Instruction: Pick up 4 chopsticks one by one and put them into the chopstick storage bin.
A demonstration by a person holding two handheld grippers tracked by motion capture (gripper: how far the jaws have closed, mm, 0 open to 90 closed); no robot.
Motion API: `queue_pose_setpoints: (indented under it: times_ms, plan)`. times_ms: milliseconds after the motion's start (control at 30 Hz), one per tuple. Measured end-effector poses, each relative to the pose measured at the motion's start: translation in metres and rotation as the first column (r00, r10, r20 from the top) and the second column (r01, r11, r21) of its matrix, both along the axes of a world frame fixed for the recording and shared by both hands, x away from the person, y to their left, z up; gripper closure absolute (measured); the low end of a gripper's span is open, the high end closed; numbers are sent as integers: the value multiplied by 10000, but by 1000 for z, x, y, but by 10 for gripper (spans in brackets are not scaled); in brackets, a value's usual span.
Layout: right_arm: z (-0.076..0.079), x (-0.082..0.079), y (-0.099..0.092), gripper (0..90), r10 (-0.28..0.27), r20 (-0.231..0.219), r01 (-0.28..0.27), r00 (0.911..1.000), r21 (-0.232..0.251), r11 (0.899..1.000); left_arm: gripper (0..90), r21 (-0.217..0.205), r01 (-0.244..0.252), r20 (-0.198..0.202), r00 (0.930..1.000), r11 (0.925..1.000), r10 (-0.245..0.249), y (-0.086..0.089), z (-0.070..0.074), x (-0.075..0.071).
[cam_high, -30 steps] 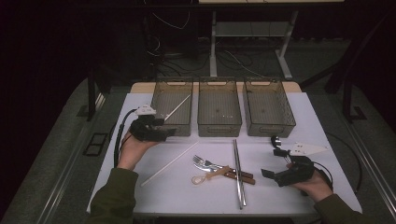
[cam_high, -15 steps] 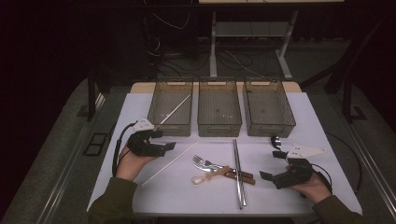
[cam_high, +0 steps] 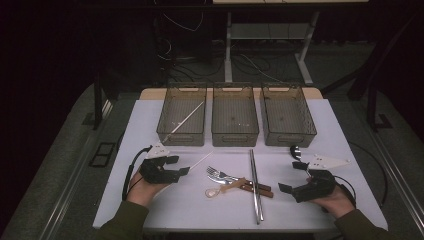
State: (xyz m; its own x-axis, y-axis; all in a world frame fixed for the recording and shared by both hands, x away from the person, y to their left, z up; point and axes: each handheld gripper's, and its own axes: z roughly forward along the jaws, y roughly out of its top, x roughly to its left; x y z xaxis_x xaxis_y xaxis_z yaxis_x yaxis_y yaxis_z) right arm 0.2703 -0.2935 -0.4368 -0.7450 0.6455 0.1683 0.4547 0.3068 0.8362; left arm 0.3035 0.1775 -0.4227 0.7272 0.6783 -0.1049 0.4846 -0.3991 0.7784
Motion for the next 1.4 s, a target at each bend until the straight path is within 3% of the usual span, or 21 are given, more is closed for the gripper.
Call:
queue_pose_setpoints:
  times_ms: [233,400,767,1067,1400]
  plan:
    - [0,-1,0,8,-28,14,28,10000,-16,10000,488,125,-11,-315,9995,9999,15,6,-7,-7]
    - [0,-1,-1,8,-42,9,42,10000,-6,10000,590,638,-25,-472,9989,9980,56,9,-12,-7]
    - [0,-1,0,8,-37,-8,37,10000,-28,10000,781,675,7,-924,9957,9977,56,10,-16,-6]
    - [0,-1,0,8,-24,-12,24,10000,-29,10000,814,1230,172,-1147,9934,9923,-30,7,-20,-4]
    - [0,-2,0,8,-18,-18,18,10000,-56,10000,829,1054,33,-1211,9926,9944,96,8,-23,-4]
